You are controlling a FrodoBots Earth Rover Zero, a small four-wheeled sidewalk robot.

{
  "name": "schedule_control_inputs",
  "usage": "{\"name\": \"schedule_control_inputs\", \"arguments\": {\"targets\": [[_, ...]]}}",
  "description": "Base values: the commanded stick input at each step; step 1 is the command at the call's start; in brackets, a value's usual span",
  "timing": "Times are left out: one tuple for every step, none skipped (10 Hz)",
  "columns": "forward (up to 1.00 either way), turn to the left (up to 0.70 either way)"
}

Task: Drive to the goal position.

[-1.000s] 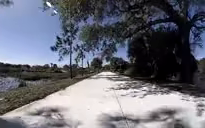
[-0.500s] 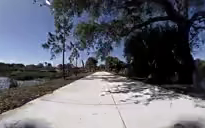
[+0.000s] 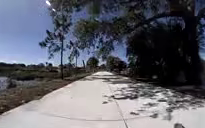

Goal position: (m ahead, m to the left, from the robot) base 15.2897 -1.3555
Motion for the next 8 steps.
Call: {"name": "schedule_control_inputs", "arguments": {"targets": [[1.0, 0.0], [1.0, 0.0], [1.0, -0.02], [1.0, -0.38], [1.0, -0.21], [1.0, -0.01], [1.0, 0.0], [1.0, 0.0]]}}
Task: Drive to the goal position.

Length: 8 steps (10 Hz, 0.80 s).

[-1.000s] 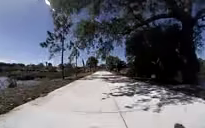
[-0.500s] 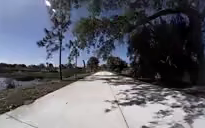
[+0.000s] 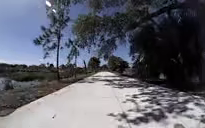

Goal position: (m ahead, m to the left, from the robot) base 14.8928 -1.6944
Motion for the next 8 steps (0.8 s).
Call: {"name": "schedule_control_inputs", "arguments": {"targets": [[1.0, 0.0], [1.0, 0.0], [1.0, 0.0], [1.0, 0.0], [1.0, 0.0], [1.0, 0.0], [1.0, 0.0], [1.0, 0.0]]}}
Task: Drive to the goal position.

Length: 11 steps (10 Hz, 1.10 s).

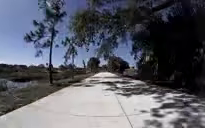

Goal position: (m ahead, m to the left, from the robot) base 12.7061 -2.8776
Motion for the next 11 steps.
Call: {"name": "schedule_control_inputs", "arguments": {"targets": [[1.0, 0.0], [1.0, -0.28], [1.0, -0.4], [1.0, -0.4], [1.0, -0.4], [1.0, -0.4], [1.0, -0.11], [1.0, 0.0], [1.0, 0.0], [1.0, 0.0], [1.0, 0.0]]}}
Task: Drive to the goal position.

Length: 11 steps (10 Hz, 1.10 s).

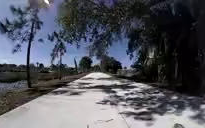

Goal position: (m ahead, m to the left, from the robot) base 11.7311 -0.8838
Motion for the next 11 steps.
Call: {"name": "schedule_control_inputs", "arguments": {"targets": [[1.0, 0.0], [1.0, 0.0], [1.0, 0.0], [1.0, 0.0], [1.0, 0.0], [1.0, 0.0], [1.0, 0.0], [1.0, 0.0], [1.0, 0.0], [1.0, 0.0], [1.0, 0.0]]}}
